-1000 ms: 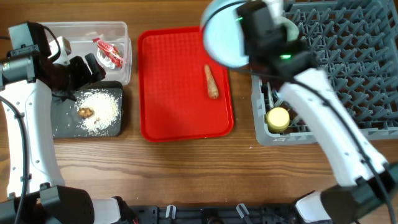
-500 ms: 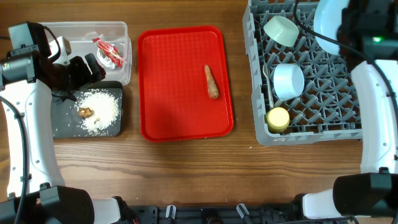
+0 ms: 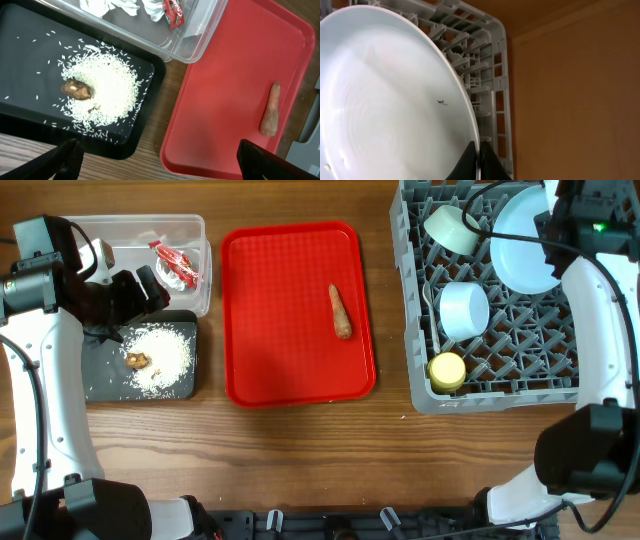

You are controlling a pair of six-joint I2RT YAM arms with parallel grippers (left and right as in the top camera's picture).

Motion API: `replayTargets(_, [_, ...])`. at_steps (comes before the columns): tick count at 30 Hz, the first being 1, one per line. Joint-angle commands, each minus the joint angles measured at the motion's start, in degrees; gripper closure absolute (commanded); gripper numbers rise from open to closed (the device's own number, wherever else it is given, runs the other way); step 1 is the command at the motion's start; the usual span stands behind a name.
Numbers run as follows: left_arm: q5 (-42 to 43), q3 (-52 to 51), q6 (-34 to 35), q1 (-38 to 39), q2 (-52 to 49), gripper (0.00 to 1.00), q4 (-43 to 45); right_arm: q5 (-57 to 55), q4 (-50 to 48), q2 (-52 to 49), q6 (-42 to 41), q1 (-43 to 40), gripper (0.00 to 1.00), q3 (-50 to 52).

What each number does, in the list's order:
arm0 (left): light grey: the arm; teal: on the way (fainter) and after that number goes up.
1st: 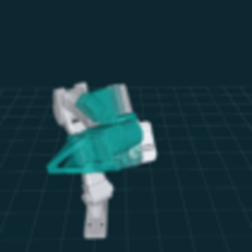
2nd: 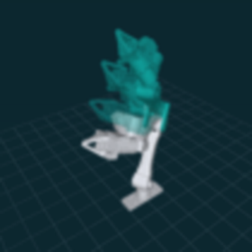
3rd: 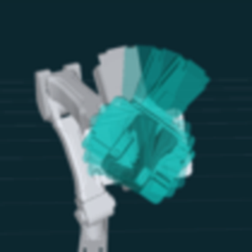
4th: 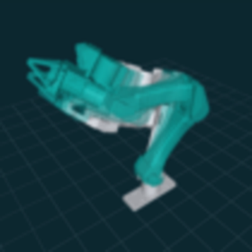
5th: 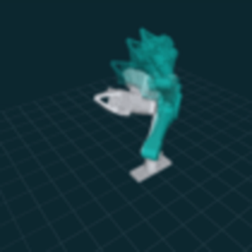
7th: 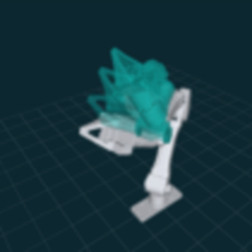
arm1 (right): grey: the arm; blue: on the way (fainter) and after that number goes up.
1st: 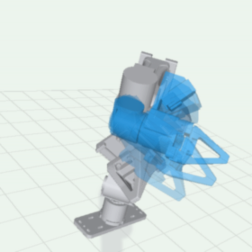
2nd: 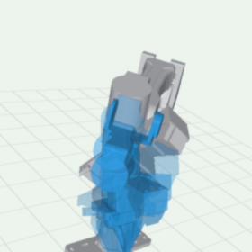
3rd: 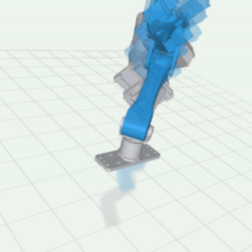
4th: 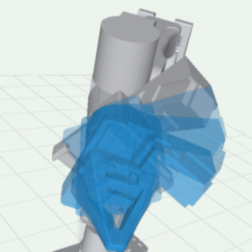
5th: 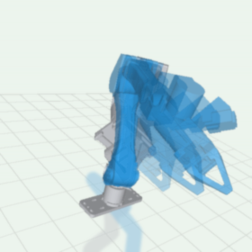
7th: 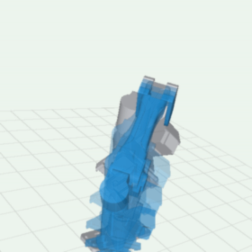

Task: Sort waste into correct bins and load items into the dishwasher rack
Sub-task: 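Carry the plate right and stand it upright in the rack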

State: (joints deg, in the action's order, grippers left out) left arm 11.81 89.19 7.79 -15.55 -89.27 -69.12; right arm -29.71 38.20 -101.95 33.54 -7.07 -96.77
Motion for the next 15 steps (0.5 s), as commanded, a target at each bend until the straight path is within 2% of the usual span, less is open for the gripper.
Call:
replayTargets(1, [0.1,0.0,0.1,-0.3,1.1,0.0,0.1,-3.0,-0.7,-2.7,-0.4,-0.9,0.95,-0.1])
replayTargets(6, [0.1,0.0,0.1,-0.3,1.1,0.0,0.1,-3.9,-1.5,-3.6,-3.7,-2.0,0.96,-0.1])
replayTargets(13, [0.1,0.0,0.1,-0.3,1.1,0.0,0.1,-1.8,-1.3,-3.6,-3.6,-2.1,0.96,-0.1])
replayTargets(15, [0.1,0.0,0.1,-0.3,1.1,0.0,0.1,-0.2,-1.0,-3.6,-3.6,-2.1,0.89,-0.1])
